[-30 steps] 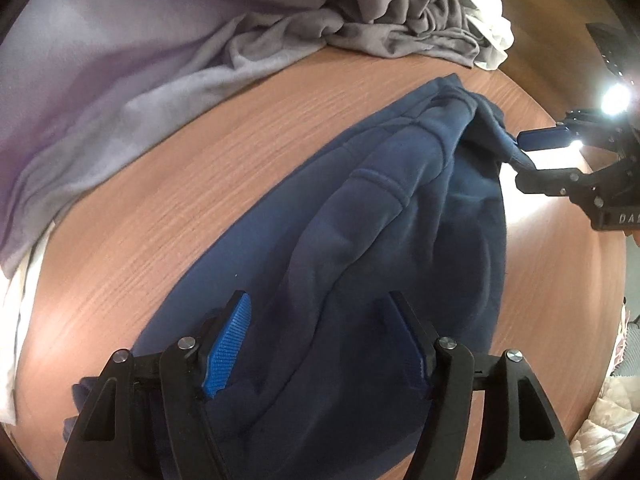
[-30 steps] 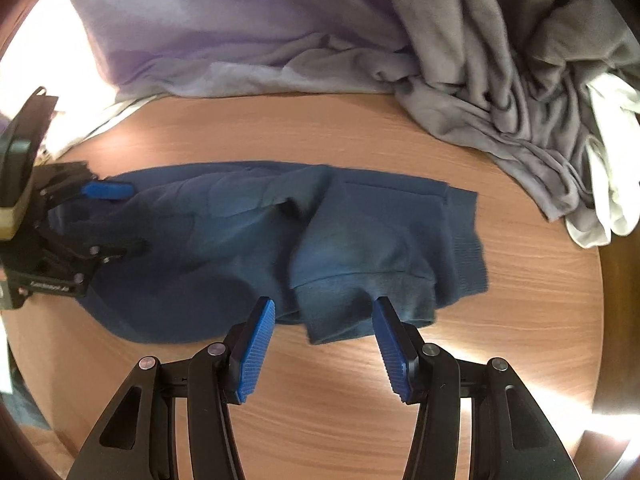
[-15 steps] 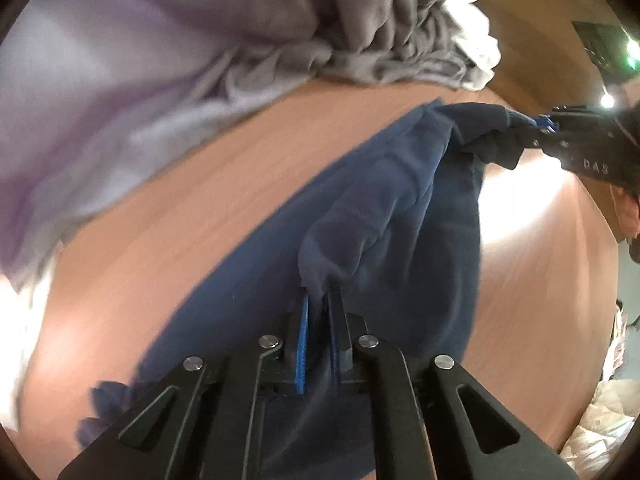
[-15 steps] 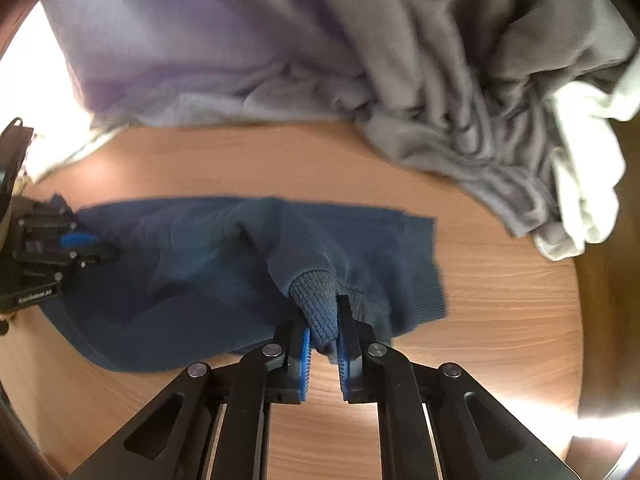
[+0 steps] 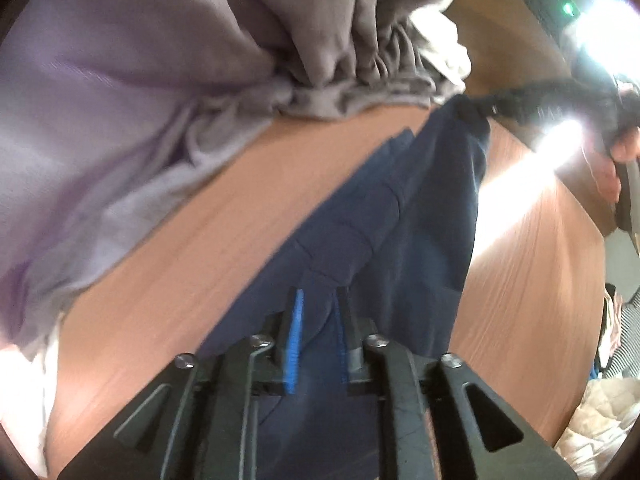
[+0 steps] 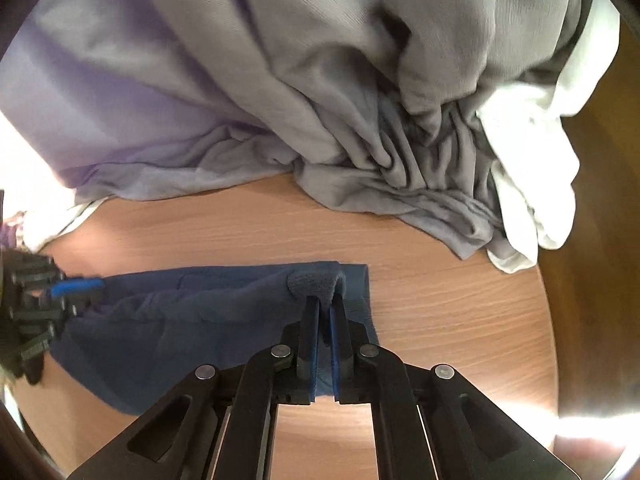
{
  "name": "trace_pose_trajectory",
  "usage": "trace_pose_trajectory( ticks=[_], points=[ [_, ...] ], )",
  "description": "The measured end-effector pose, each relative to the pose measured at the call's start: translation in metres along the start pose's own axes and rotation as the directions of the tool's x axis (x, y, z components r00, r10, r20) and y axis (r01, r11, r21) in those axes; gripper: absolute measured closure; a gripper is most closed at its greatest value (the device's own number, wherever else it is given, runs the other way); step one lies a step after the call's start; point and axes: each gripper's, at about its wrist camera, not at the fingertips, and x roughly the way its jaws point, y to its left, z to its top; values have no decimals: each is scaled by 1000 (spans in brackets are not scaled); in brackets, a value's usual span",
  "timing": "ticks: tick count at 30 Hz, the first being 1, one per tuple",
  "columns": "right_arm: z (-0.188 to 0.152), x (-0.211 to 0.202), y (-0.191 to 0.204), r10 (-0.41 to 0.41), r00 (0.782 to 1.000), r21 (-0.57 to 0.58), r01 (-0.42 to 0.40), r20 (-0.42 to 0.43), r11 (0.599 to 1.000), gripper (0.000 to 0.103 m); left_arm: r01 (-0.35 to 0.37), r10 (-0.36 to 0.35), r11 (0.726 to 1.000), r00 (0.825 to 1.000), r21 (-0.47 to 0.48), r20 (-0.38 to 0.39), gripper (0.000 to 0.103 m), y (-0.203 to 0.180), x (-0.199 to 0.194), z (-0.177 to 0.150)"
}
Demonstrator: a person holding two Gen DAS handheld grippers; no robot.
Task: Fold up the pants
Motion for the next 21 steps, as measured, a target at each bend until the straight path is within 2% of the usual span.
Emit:
trace_pose_trajectory(
  ticks=[4,9,11,12,13,14,16,21],
  points=[
    [0,15,-6,-19,1000,-6,19,-2,1000,98,16,-16,1000,999,-4,-52,59,3,24,0],
    [-3,23,-8,-43,999,-15,43,-2,999,98,27,-26,1000,994,3,-106,56,8,48,3],
    [-2,27,-10,-43,999,-7,43,-4,999,98,30,-29,1000,991,7,-132,58,7,58,2],
    [-2,28,-11,-45,999,-5,45,-4,999,98,40,-38,999,989,7,-142,67,6,60,1],
    [-2,29,-12,-46,999,-2,46,-3,999,98,57,-55,998,987,8,-150,83,4,60,0],
    [-3,29,-13,-47,999,-1,47,-3,999,98,68,-65,998,986,15,-152,89,3,58,-1],
    [-3,30,-15,-48,999,5,48,-3,999,98,76,-69,996,988,44,-141,94,-2,48,-1],
    [-4,32,-21,-56,998,21,56,8,998,98,56,-51,997,994,57,-100,95,5,23,16]
  ],
)
